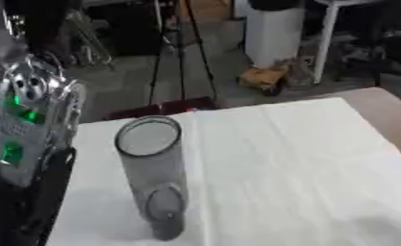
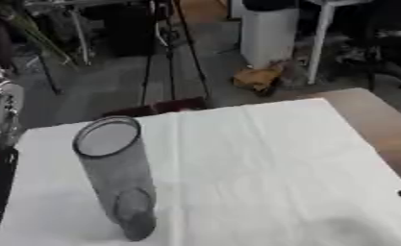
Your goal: Arrange flowers into the vase.
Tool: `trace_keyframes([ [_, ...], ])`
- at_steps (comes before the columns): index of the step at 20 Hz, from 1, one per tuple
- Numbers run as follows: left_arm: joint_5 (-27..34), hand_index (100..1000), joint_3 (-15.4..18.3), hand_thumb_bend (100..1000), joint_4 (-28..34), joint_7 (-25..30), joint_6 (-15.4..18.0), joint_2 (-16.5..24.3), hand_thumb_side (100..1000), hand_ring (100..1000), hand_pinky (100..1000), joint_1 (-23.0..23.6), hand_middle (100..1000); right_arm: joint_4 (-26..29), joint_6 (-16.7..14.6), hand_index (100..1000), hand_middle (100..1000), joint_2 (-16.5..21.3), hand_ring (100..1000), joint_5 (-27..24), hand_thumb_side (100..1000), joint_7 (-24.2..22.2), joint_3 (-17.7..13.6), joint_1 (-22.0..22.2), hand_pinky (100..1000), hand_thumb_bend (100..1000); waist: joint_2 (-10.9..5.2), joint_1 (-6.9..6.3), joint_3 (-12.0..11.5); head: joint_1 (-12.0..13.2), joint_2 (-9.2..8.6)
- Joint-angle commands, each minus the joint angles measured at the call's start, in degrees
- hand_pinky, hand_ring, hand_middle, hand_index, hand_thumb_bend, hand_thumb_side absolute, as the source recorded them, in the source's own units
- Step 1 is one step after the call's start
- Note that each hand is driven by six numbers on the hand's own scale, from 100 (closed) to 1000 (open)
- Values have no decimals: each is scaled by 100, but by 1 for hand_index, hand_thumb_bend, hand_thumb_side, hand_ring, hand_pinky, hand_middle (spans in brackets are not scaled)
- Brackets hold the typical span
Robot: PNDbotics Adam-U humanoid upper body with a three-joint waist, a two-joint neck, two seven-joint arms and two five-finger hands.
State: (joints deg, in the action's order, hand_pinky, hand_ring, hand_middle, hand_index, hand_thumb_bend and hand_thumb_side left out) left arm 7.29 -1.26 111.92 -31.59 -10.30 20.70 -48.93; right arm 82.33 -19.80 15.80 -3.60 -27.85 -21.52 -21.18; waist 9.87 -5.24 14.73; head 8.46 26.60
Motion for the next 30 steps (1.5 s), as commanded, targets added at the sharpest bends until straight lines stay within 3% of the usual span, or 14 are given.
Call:
trace_keyframes([
  [1,346,127,36,613,-39,24,21,150,502,100,100,-54,100,110,-2,706,390,85,961,-11,565,-2,-35,-67,659,466,-150,101,-25,-14,-98],
  [16,1924,129,-122,539,-441,358,-174,451,638,100,100,51,100,67,-30,706,389,101,963,-5,560,-19,-47,-51,660,468,-129,112,-84,-63,-48],
  [30,1960,130,-425,487,-556,594,-425,660,686,100,100,136,100,72,-33,707,388,112,964,-7,556,-39,-47,-29,660,467,-127,85,-81,-112,-20],
])
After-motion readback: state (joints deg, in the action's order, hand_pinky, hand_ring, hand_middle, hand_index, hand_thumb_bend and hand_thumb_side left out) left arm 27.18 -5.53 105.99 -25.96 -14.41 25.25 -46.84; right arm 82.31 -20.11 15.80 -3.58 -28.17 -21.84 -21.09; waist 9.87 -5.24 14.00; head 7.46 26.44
